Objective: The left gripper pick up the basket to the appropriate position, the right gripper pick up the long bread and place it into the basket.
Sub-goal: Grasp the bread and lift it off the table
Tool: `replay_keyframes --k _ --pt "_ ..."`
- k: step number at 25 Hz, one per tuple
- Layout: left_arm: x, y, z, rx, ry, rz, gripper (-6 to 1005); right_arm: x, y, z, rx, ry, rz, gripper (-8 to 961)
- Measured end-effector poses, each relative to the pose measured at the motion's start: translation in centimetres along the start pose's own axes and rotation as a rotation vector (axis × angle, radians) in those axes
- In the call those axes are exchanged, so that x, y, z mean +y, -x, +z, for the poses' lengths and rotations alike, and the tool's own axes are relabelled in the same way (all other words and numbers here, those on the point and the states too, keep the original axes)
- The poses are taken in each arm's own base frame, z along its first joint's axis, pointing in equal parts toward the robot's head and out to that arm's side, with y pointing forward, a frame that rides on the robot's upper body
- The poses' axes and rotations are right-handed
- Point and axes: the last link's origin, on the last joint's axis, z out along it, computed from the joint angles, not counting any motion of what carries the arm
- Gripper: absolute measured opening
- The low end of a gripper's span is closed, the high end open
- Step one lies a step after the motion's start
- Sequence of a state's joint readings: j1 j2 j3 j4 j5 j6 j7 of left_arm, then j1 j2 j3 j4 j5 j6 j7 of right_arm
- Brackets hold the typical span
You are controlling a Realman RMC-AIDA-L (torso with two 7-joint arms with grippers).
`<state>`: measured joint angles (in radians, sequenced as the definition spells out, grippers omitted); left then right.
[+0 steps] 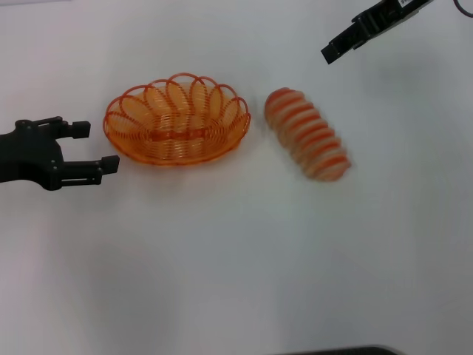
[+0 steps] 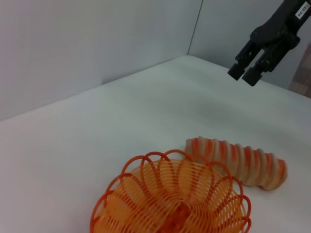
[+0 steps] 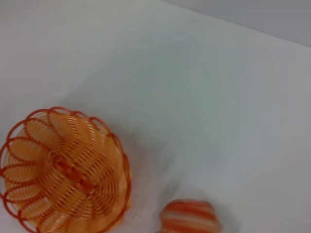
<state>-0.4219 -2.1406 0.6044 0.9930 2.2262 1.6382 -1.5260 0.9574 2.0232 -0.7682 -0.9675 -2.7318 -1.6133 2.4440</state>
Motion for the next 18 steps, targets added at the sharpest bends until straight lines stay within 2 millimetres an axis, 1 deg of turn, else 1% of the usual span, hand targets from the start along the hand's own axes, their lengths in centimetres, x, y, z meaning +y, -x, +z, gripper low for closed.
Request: replay_keyframes --k 7,13,18 --pt "-0.3 -0.6 0.1 0.0 -0.012 0.02 860 1.1 0.8 1.1 0.039 -0.044 0.046 659" --pt "-0.3 -0.8 0.2 -0.002 -0.014 0.029 860 1.9 1.0 2.0 0.05 -0.047 0.113 832" --pt "-0.3 -1.0 0.4 -0.002 -0.011 0.034 859 2.7 0.8 3.0 0.064 -0.029 0.155 878"
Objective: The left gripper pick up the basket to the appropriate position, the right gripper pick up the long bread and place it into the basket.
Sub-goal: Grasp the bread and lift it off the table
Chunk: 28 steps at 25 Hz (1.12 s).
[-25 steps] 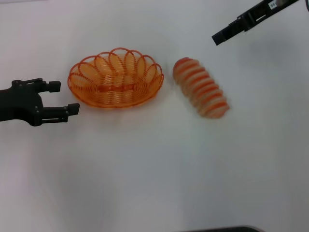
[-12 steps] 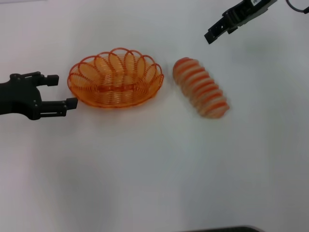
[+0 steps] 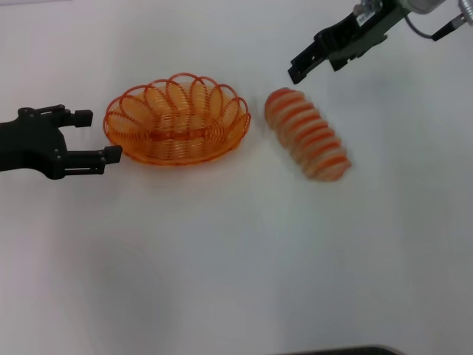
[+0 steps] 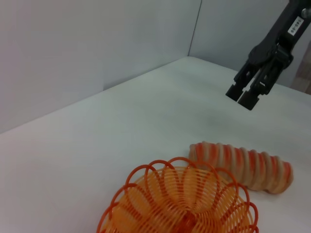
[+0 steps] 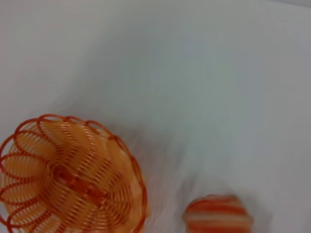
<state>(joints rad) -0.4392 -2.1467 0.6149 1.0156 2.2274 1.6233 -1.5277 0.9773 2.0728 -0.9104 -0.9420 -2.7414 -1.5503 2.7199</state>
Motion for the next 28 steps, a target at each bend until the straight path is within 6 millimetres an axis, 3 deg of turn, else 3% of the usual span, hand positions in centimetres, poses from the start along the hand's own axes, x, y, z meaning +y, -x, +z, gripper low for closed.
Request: replay_keyframes --k 6,16,28 --pt "-0.3 -0.2 0.2 0.001 -0.017 0.007 859 0.5 -0.5 1.4 0.056 -0.029 0.01 875" --pt "-0.4 -0.5 0.6 0.0 -0.015 0.017 859 -0.5 -1.9 4.0 0.096 -0.041 0.049 867" --pt "-0.4 -1.0 1.2 -0.008 -0.009 0.032 859 -0.4 -2.2 5.5 0.119 -0.074 0.019 857"
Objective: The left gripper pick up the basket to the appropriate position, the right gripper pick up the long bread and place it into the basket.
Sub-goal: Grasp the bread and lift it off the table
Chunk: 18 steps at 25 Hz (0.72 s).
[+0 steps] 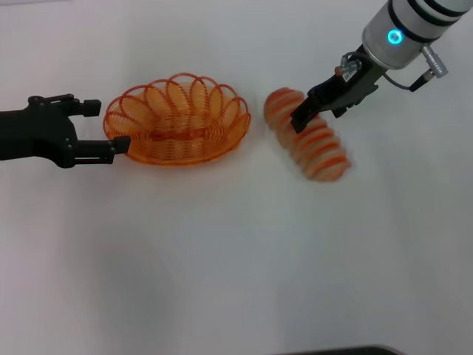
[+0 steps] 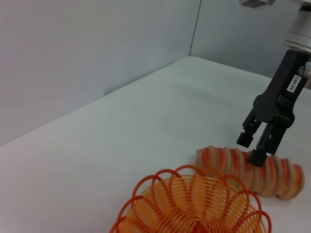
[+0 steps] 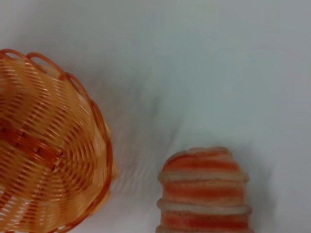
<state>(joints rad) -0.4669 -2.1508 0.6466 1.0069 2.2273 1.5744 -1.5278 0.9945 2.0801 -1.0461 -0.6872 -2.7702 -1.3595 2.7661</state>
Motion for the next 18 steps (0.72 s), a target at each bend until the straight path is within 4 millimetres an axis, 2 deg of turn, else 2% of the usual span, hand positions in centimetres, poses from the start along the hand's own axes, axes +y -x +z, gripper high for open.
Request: replay_keyframes --k 18 --pt "-0.2 -0.2 0.7 -0.009 -0.014 0.01 860 1.1 0.1 0.9 0.028 0.018 -0.027 842"
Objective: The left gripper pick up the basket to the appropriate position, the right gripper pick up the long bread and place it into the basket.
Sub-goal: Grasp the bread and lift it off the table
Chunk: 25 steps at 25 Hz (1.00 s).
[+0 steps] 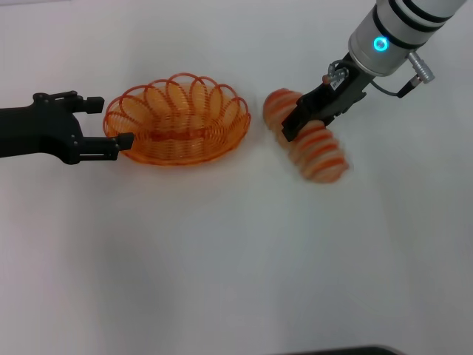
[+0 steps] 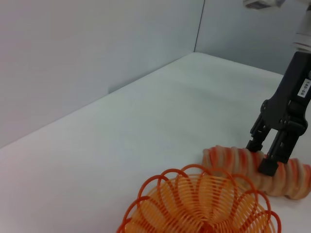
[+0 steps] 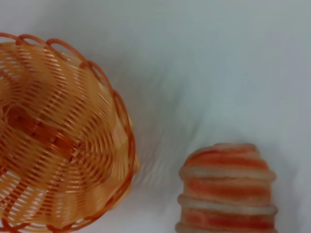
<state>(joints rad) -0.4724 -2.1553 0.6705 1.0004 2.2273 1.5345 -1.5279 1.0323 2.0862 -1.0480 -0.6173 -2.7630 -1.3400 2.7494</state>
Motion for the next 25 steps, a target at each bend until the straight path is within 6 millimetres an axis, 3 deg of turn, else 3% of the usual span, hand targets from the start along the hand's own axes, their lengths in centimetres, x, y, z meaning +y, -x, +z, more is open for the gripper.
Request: replay_keyframes --k 3,8,25 --pt "-0.01 0.01 0.01 -0.001 0.0 0.0 860 0.04 -0.12 0.06 0.009 0.0 -0.015 839" --pt "-0.09 0.01 -0.07 -0.002 -0.003 0.001 861 0.04 -0.15 0.11 0.01 -0.001 -0.022 599" --pt "-0.12 -0.06 -0.11 -0.001 -0.006 0.004 861 0.06 -0.41 0.17 0.013 0.015 -0.016 467"
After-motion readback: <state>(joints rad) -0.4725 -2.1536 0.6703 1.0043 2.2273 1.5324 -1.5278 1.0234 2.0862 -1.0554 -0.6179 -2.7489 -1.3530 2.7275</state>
